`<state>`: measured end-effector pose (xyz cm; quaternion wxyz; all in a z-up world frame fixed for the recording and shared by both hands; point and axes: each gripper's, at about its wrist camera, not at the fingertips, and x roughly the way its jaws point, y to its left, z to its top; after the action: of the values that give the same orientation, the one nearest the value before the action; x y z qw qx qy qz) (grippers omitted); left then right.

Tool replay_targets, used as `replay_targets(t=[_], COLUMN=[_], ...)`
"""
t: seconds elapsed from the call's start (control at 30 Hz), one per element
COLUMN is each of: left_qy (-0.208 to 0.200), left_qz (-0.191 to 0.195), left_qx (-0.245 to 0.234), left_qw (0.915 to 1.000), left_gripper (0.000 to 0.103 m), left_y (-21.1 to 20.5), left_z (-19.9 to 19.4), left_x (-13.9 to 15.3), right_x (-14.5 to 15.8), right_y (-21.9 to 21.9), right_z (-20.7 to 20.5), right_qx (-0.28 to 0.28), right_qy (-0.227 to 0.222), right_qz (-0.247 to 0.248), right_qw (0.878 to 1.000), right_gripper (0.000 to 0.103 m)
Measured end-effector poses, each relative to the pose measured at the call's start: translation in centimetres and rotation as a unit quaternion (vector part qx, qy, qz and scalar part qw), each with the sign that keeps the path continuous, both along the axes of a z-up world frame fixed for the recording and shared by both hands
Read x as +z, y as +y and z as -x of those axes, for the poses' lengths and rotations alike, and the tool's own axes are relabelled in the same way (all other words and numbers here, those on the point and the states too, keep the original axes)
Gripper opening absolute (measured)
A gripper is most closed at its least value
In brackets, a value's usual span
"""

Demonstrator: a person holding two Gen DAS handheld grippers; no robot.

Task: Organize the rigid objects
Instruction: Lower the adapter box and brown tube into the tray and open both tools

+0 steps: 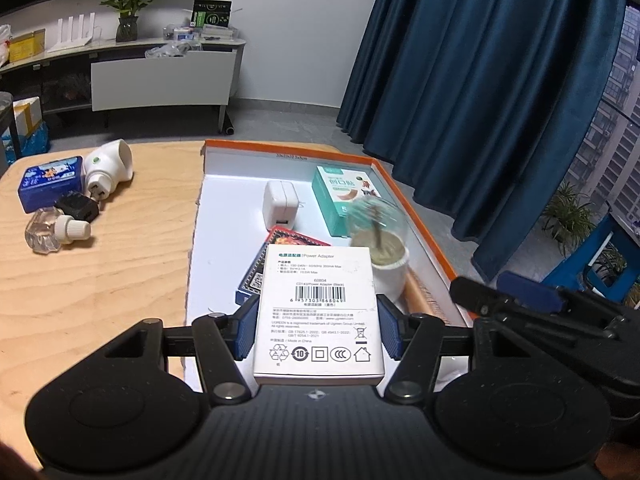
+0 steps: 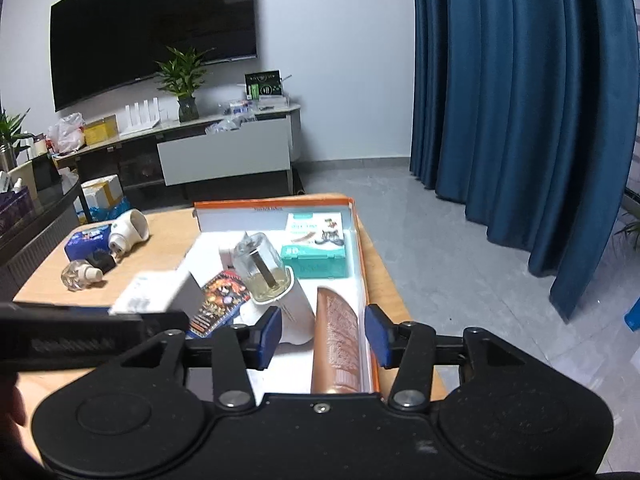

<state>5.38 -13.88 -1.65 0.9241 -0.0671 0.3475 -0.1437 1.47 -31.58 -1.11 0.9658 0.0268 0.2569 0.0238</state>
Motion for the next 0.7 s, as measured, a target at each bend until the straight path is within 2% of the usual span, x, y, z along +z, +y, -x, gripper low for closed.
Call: replay_targets(t=[0.2, 0.3, 0.5, 0.7], left_qy=[0.007, 0.017, 0.008, -0.005], left_qz=[-0.003, -0.012, -0.004, -0.002], left_qx=[-0.005, 0.0, 0.011, 0.048], left_qw=[1.0, 0.9998, 0.9999, 0.9989], left_gripper=[0.06, 0.074, 0.076, 0.08], left_y=[-0.3, -0.4, 0.5, 2.9], left_z=[-0.3, -0.4, 0.1, 1.0], left_x=[-0.5, -1.0, -0.3, 0.9], right_x=[0.9, 1.4, 2.2, 2.6], right_y=[-0.3, 0.0, 0.9, 3.0], right_z=[0.7, 1.1, 1.6, 1.6], right_qx=[-0.005, -0.002, 0.012, 0.044], right_qy=[-0.01, -0.02, -0.03, -0.034], right_qz=[-0.01, -0.006, -0.003, 0.007], right_qw=[1.0, 1.0, 0.999, 0.998], right_gripper=[0.06, 0.064, 0.068, 0.077])
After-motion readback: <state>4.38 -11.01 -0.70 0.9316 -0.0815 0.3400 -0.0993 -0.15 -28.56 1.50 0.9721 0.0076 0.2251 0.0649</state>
